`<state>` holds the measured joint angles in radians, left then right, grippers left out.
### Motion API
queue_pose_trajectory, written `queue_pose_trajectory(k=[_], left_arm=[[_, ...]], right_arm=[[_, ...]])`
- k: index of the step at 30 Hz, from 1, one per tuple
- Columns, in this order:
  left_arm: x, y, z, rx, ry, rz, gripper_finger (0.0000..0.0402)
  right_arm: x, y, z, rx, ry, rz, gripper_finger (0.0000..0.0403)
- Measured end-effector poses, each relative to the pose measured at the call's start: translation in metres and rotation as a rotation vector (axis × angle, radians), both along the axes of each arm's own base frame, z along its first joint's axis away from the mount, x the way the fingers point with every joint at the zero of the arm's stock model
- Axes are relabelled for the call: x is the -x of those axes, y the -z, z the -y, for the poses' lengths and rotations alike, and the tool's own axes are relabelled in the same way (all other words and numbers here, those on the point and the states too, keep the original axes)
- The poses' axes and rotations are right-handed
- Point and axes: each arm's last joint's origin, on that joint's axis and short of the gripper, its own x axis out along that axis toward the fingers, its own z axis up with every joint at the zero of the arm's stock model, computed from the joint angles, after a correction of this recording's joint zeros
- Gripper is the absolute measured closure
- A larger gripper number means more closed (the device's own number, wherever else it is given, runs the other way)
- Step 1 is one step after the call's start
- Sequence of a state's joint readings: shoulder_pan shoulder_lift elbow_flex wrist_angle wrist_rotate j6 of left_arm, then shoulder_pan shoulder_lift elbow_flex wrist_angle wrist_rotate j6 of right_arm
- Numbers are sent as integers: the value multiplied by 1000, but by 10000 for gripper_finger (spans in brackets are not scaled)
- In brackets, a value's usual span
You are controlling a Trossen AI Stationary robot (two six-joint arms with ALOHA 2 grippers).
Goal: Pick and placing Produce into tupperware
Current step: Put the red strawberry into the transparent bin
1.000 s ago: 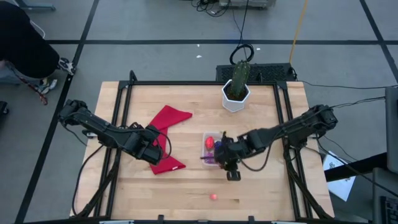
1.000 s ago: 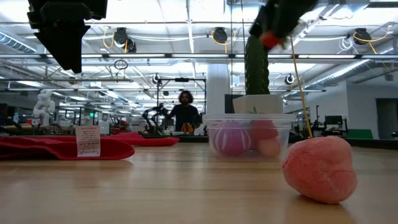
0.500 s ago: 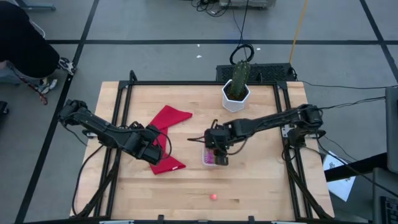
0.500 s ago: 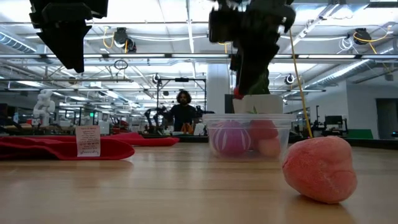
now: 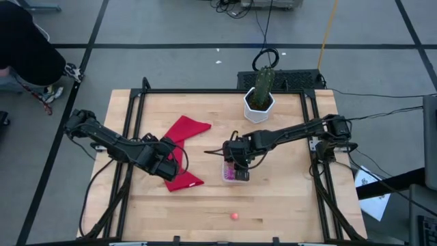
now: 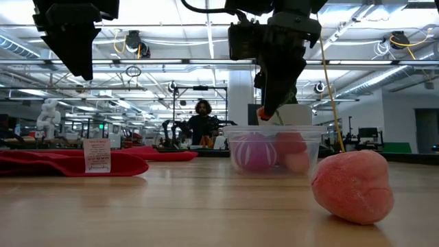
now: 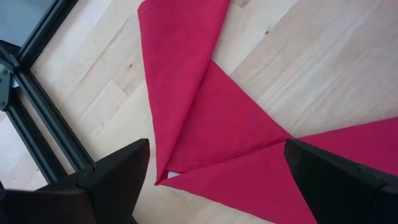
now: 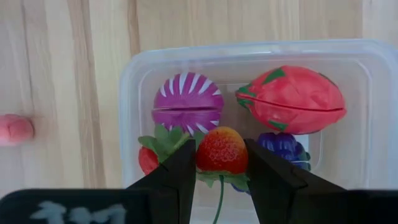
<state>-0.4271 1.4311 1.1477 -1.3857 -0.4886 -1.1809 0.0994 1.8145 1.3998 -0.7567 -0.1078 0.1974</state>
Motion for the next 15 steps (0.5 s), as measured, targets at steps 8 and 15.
queue_pose_trajectory(k=[8,15], left_arm=[[0,0,0,-1,-3,2,23],[0,0,0,-1,-2,3,23]], right_arm=[[-1,0,-1,-2,3,10,287],[-1,0,-1,-10,26,7,287]])
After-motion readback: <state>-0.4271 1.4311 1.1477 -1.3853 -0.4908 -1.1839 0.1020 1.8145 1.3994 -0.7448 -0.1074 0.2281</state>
